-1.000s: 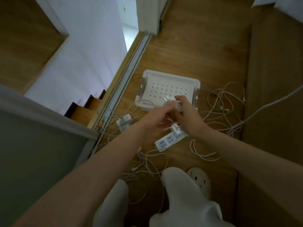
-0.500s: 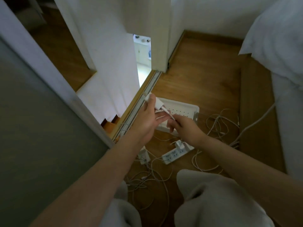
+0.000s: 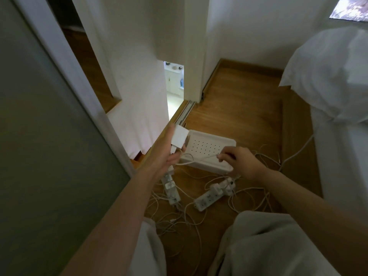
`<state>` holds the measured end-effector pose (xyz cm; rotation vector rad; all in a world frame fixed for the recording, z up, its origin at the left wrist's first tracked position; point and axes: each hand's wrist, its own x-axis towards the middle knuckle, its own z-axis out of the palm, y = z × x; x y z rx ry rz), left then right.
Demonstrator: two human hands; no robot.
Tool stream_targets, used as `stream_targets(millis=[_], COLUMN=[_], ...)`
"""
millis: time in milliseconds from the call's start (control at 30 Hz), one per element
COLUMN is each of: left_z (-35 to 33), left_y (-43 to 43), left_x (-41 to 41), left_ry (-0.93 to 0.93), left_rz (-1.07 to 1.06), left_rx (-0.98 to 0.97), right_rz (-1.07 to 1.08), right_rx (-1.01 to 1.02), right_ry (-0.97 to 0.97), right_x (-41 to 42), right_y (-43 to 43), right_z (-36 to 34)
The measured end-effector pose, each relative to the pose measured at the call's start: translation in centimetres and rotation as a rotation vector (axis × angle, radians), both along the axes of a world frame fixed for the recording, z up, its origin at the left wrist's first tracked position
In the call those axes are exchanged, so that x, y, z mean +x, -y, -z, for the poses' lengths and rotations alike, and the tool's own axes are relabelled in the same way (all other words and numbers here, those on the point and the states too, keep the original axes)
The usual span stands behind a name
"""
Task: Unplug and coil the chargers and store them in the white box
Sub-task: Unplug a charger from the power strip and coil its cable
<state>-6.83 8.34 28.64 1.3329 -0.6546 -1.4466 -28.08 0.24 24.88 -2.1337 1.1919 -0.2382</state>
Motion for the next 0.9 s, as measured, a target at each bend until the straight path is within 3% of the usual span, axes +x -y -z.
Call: stream_targets(millis=[133,300,467,600,667,733,767,833,900], left_z=[0.3,0.3,0.3,0.5,0.4,0.6,0.6,0.7,0.8], left_y=[-1.6,-2.9,-3.7,-4.3,-4.5,-4.5,-4.4,-4.3,-4.3], left_x=[1.0,1.5,1.6,1.0,0.8,1.0,1.2,1.9,2.3], left_ry=[-0.087,-0.101,-0.147,-0.072,0.062,0.197,0.237,0.292,0.339], left_rz=[0.113,0.180,0.245,0.312,0.204,0.061,0.002,-0.054,-0.053], left_rx=[-0.002,0.037,0.016,-0.093,-0.105,-0.106,-0.109,-0.117,-0.117], right_rz=[-0.041,-0.108,-0.153,-0.095,-0.047,-0.064,-0.105,-0.160,-0.166], right_rx=[-0.117,-0.415,-0.322,-0.420,-0.256,0.129,0.268,0.317,0.127], right_ry=[-0.016,-0.258,-0.255,-0.350,-0.182,0.129,0.196,0.138,-0.110], right_x=[1.3,3.2,3.5,3.4,3.4,3.2,3.0,1.8,0.2], right_y=[-0.9,-1.0,-1.4,-2.6,-3.5,-4.7,-5.2,-5.7,-5.3], right_z=[-3.8,-9.0,-11.0,-10.5,-11.4,-12.9,-13.2,-12.2,-10.2])
